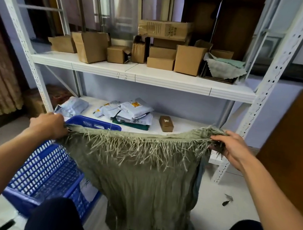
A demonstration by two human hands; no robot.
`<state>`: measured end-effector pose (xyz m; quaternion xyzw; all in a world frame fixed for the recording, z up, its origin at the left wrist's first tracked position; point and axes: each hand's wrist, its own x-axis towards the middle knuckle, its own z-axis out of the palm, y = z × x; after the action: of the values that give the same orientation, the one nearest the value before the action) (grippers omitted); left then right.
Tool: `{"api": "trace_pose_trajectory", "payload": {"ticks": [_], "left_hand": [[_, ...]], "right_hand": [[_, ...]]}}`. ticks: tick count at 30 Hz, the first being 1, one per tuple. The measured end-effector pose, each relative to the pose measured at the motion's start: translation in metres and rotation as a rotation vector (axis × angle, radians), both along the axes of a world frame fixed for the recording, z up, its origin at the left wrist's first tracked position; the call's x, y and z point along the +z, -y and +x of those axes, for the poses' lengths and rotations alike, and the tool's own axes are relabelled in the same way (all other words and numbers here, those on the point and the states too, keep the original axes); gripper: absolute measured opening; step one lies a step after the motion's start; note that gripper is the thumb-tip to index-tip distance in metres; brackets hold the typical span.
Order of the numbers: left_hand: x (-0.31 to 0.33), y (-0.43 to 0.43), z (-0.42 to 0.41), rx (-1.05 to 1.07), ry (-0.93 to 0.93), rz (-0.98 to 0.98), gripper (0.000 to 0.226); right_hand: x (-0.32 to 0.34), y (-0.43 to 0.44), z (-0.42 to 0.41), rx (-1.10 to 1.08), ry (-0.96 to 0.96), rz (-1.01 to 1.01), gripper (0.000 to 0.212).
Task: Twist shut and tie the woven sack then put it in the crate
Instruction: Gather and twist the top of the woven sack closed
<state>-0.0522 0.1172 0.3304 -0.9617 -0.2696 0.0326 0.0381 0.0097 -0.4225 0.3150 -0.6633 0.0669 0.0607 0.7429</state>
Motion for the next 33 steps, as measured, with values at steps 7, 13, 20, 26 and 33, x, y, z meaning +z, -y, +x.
{"api": "trace_pose_trajectory", "payload": {"ticks": [7, 13, 20, 26, 33], "left_hand": [[0.012, 0.018, -0.007, -0.114, -0.011, -0.357, 0.027], [-0.009, 0.030, 0.004, -0.051, 0.308, -0.955, 0.015], [0.005, 0.072, -0.002, -0.030, 0.617, -1.351, 0.034], [0.017, 0.089, -0.008, 0.106, 0.707, -1.729, 0.032], [-0.002, 0.093, -0.001, 0.265, 0.753, -1.829, 0.028]], "right_hand": [[0.007, 0.003, 0.004, -0.042, 0.033, -0.194, 0.030], [0.021, -0.014, -0.003, -0.080, 0.105, -0.377, 0.037], [0.030, -0.019, -0.006, -0.195, 0.221, -0.277, 0.040], [0.040, -0.016, 0.003, -0.391, 0.353, -0.342, 0.038], [0.026, -0.017, 0.013, -0.344, 0.260, -0.523, 0.031]]}}
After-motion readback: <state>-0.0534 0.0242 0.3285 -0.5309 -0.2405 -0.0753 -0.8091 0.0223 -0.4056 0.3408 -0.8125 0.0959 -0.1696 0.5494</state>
